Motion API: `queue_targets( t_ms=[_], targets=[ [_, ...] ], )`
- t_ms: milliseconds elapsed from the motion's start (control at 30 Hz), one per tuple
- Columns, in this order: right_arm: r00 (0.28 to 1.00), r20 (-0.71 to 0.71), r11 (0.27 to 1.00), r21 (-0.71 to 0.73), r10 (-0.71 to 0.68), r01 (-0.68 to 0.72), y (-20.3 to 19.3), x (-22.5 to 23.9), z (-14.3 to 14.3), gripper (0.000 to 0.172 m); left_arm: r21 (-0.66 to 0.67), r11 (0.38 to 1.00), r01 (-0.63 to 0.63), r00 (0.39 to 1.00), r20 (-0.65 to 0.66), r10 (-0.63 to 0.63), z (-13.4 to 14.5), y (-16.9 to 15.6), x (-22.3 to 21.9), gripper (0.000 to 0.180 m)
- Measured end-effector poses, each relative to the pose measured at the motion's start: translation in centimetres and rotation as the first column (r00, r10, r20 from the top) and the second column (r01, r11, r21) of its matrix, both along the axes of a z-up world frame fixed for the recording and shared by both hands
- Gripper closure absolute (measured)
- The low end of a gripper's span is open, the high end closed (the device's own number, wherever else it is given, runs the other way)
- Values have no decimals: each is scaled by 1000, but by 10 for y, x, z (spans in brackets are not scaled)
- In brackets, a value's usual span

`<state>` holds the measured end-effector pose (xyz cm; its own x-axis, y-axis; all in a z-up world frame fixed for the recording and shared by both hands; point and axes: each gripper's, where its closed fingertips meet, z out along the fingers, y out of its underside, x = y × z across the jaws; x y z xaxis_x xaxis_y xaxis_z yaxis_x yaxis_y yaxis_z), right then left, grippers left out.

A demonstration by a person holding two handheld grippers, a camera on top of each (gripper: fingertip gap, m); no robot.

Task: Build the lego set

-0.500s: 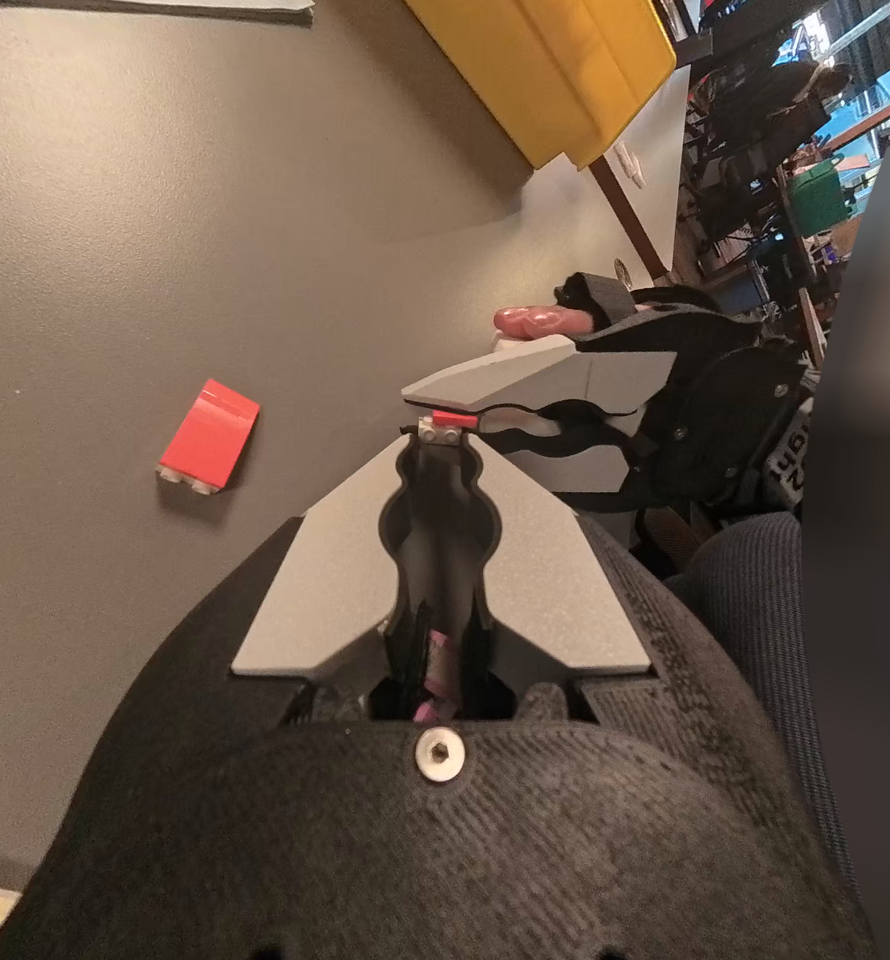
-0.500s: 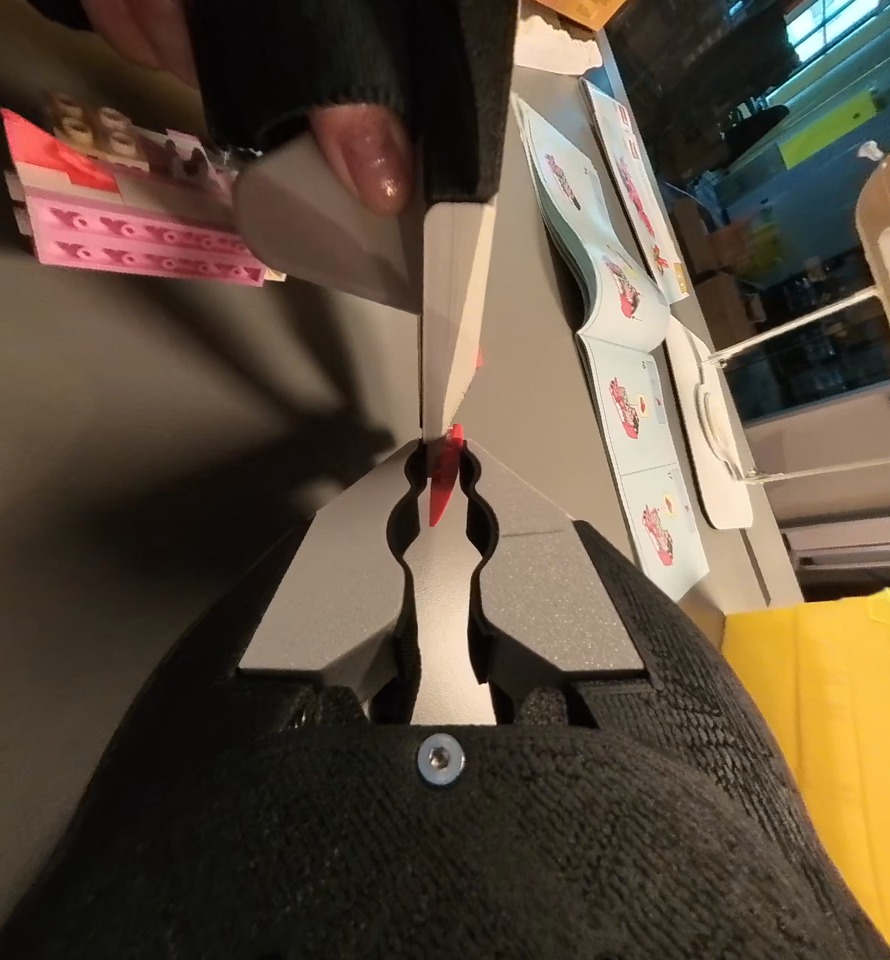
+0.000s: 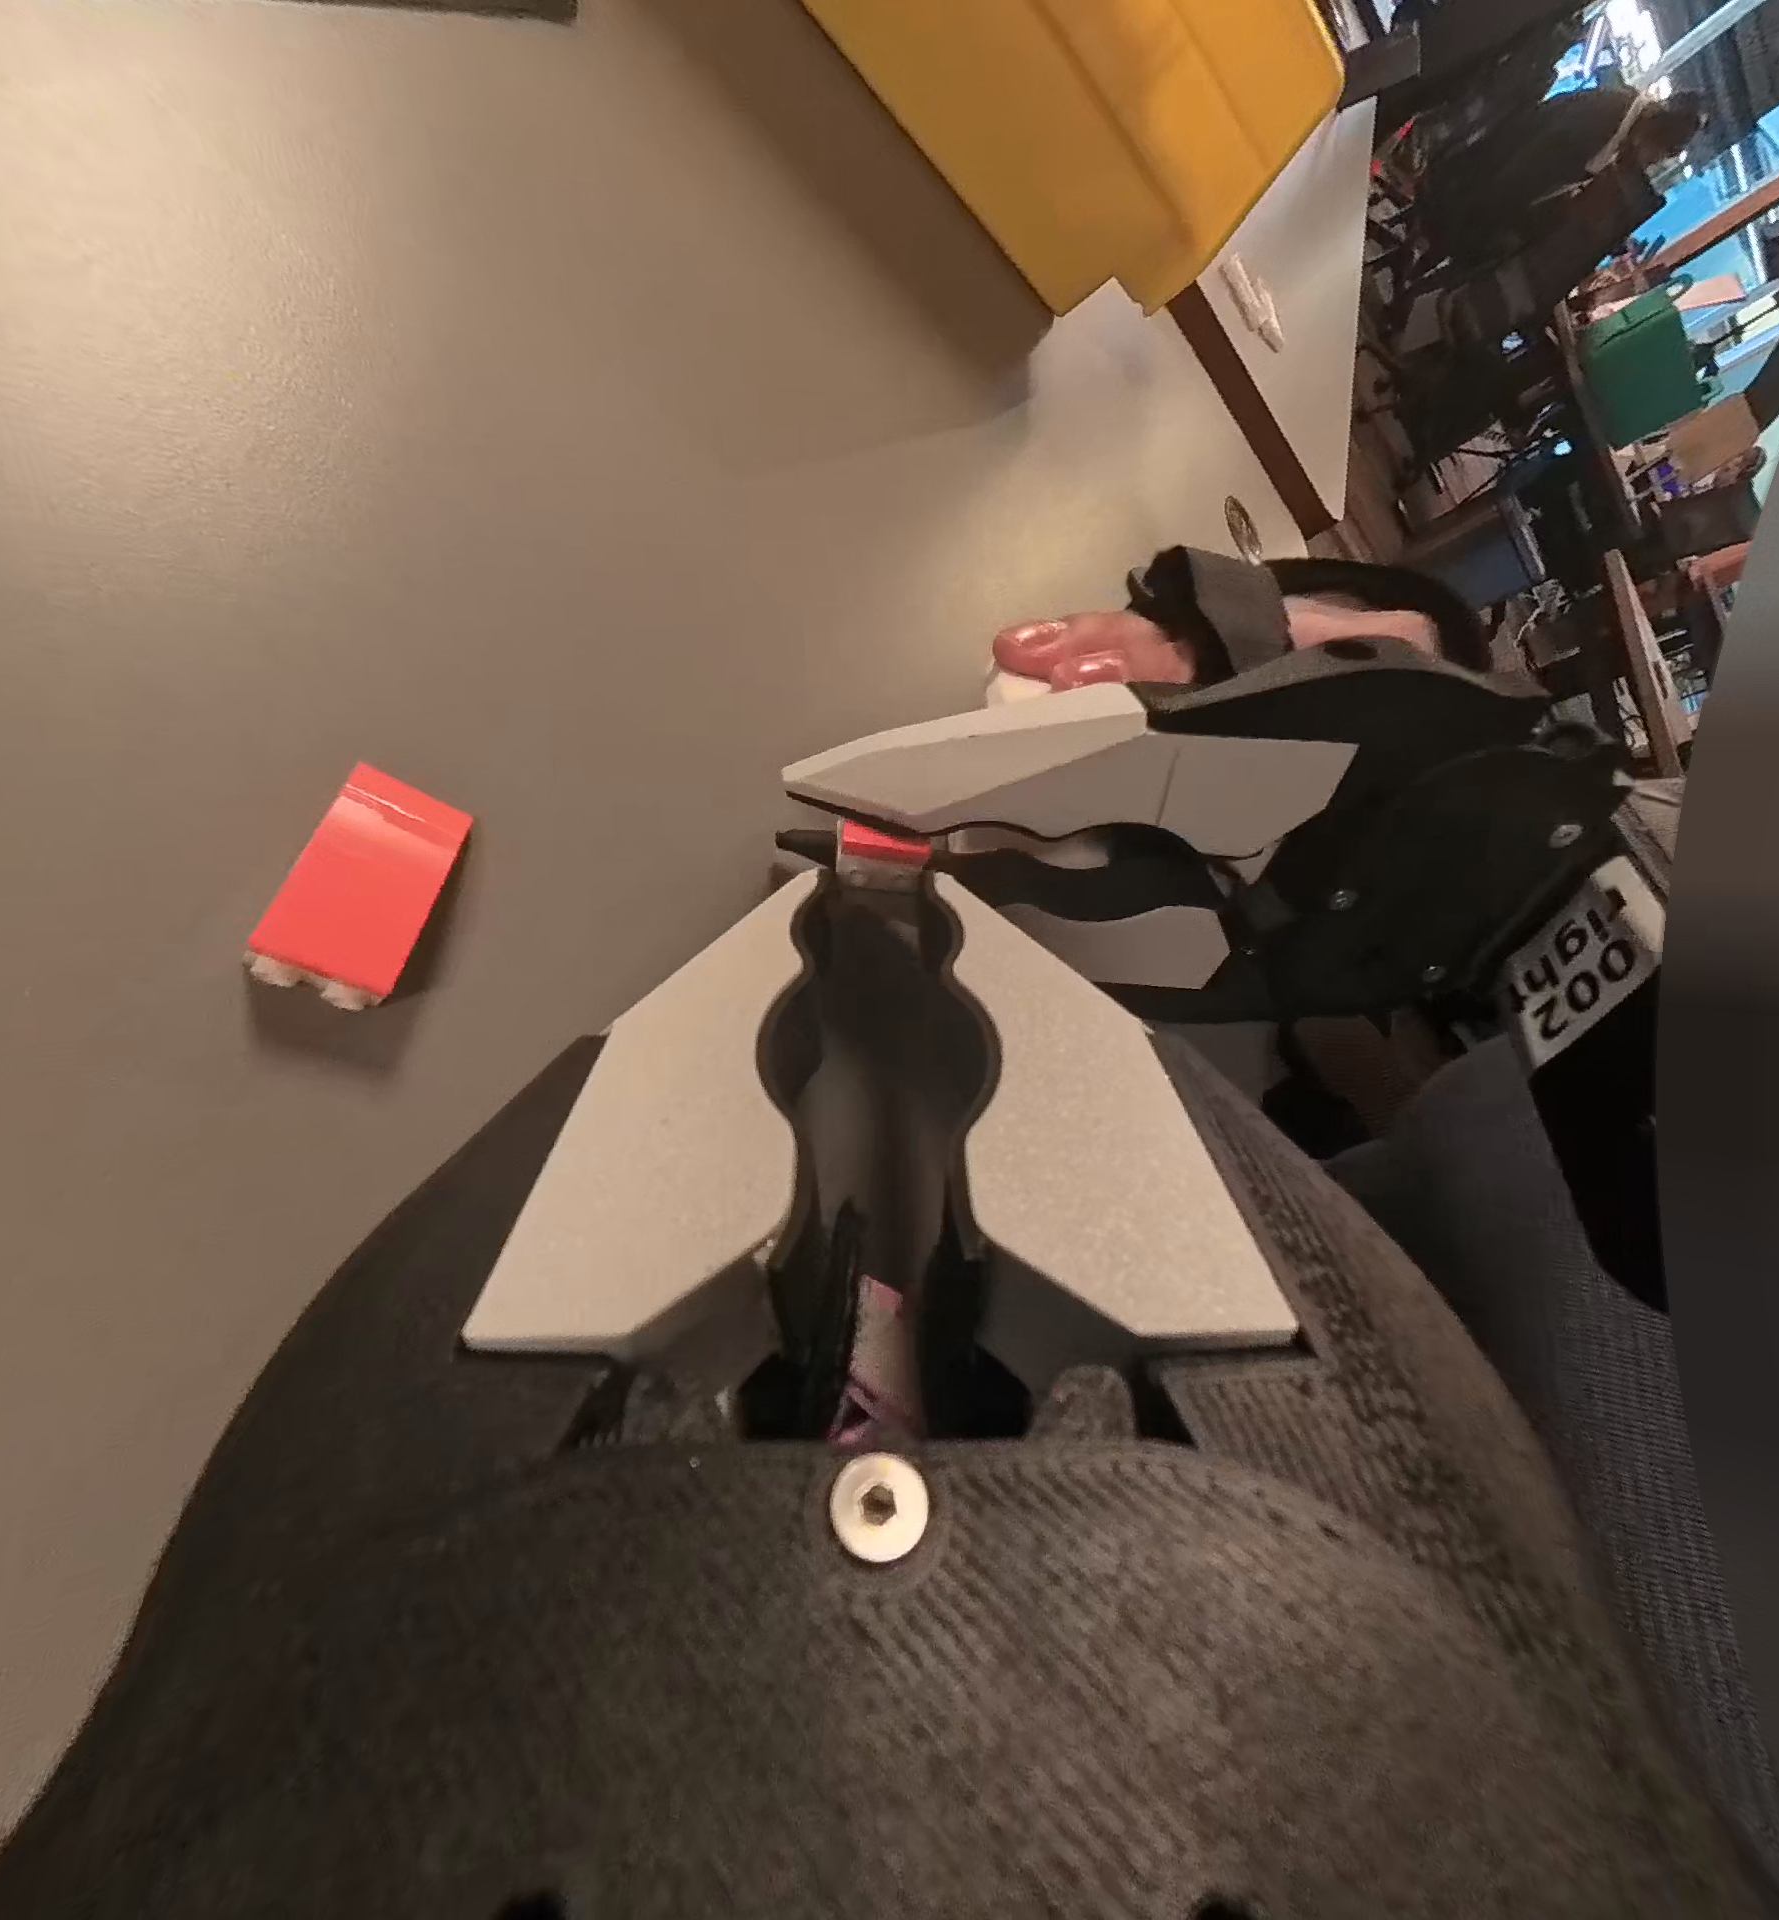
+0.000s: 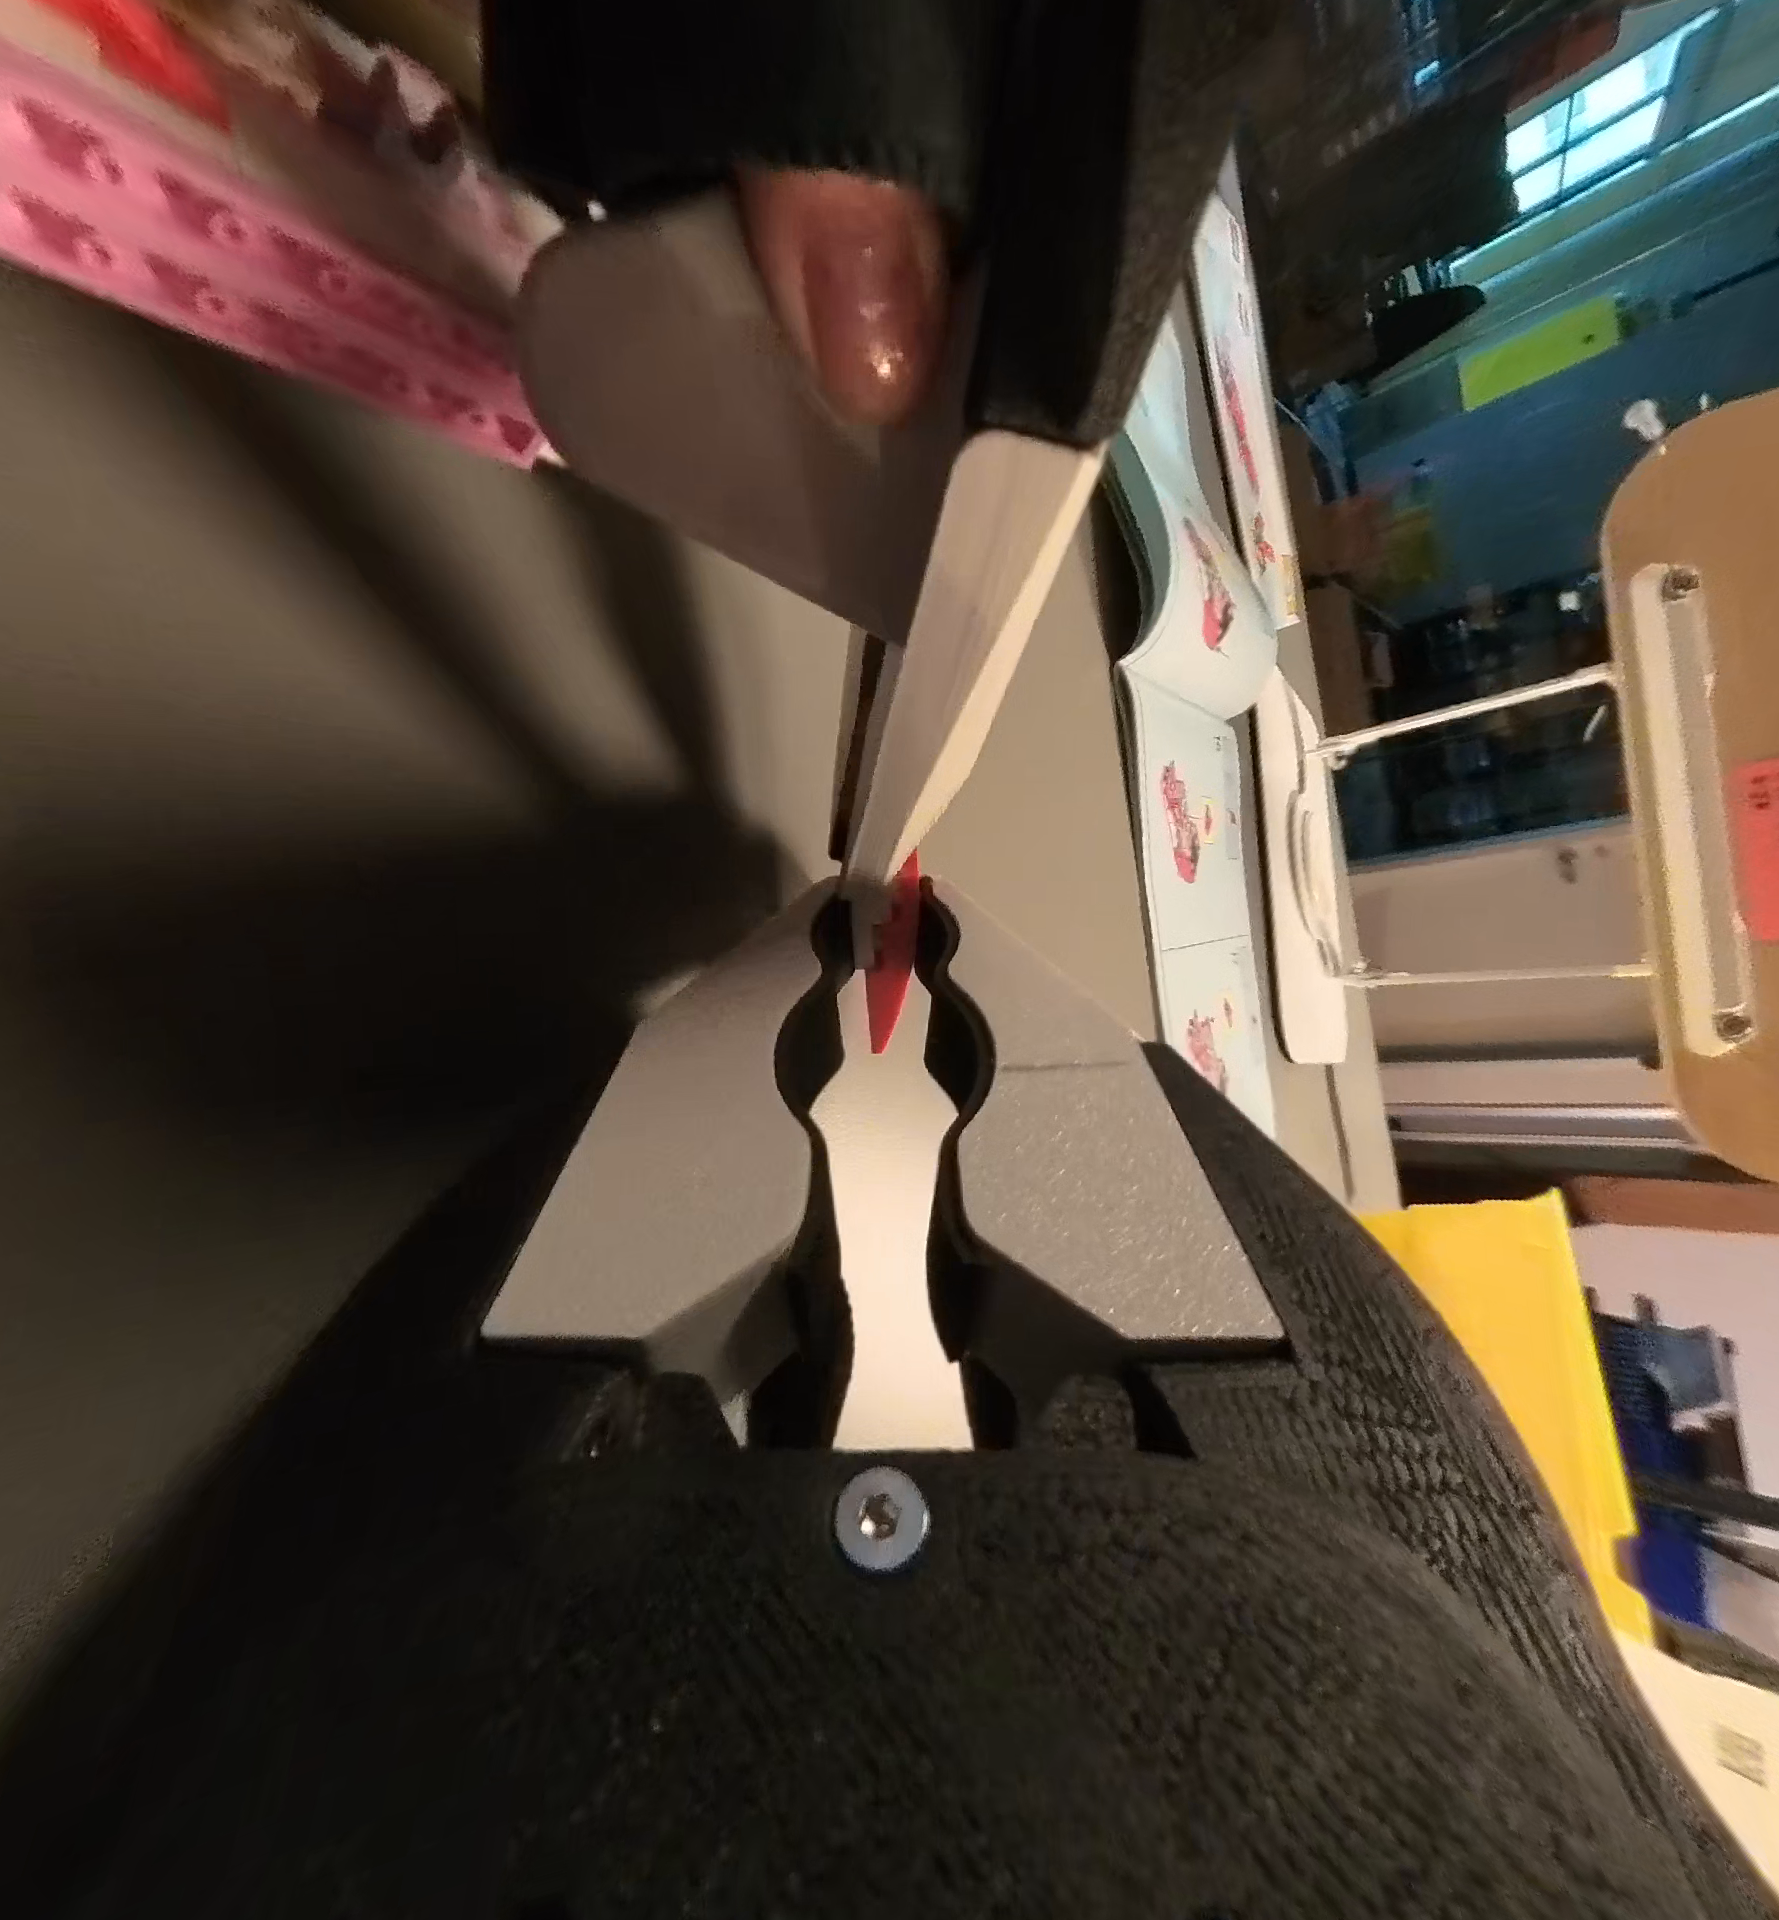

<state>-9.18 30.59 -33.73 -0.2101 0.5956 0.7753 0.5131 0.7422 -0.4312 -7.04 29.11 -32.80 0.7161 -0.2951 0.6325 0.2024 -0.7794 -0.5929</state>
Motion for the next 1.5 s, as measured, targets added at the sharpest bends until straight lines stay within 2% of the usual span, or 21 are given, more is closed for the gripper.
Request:
queue_targets(
  t_ms=[167, 233, 367, 467, 567, 667, 733, 800, 900, 1067, 1233, 1333, 1500],
  targets=[
    [1000, -4, 993, 113, 23, -22, 3, 1, 4, 163, 33, 999, -5, 999, -34, 6, 2, 2, 1, 167],
    [999, -13, 993, 111, 30, -29, 3, 1, 5, 163, 47, 999, -8, 999, -47, 10, 4, 3, 1, 167],
    [996, -85, 997, -71, 10, -16, 5, -1, 13, 163, 133, 991, 4, 996, -92, 8, 14, 6, 0, 166],
    [993, -120, 990, -139, -3, -13, 7, -1, 19, 164, 250, 967, 58, 976, -218, -2, 24, 7, -1, 161],
    [992, -129, 987, -158, 3, -24, 7, 0, 19, 163, 382, 910, 160, 915, -403, 8, 34, 7, 0, 157],
    [991, -132, 983, -174, 36, -59, 6, 0, 19, 163, 466, 820, 333, 793, -609, 24, 37, 2, 5, 157],
    [989, -134, 976, -198, 60, -86, 3, 2, 19, 163, 466, 779, 420, 712, -701, 35, 33, -1, 7, 157],
    [985, -142, 968, -218, 95, -125, -1, 3, 20, 163, 454, 762, 462, 662, -748, 44, 29, -1, 8, 156],
    [982, -112, 959, -226, 151, -173, -7, 6, 15, 163, 436, 744, 506, 631, -775, 25, 25, -3, 12, 156],
    [975, -69, 946, -239, 209, -220, -14, 9, 8, 163, 374, 723, 581, 541, -841, 0, 13, -7, 15, 162],
    [964, -69, 892, -367, 257, -264, -20, 14, 7, 163, 317, 696, 644, 396, -917, 51, 4, -6, 12, 159],
    [960, -55, 884, -378, 274, -274, -21, 16, 4, 163, 292, 699, 653, 375, -926, 37, 2, -7, 13, 161],
    [955, -43, 884, -370, 292, -287, -24, 16, 3, 164, 264, 719, 643, 392, -920, -12, 3, -10, 11, 167]
  ],
)
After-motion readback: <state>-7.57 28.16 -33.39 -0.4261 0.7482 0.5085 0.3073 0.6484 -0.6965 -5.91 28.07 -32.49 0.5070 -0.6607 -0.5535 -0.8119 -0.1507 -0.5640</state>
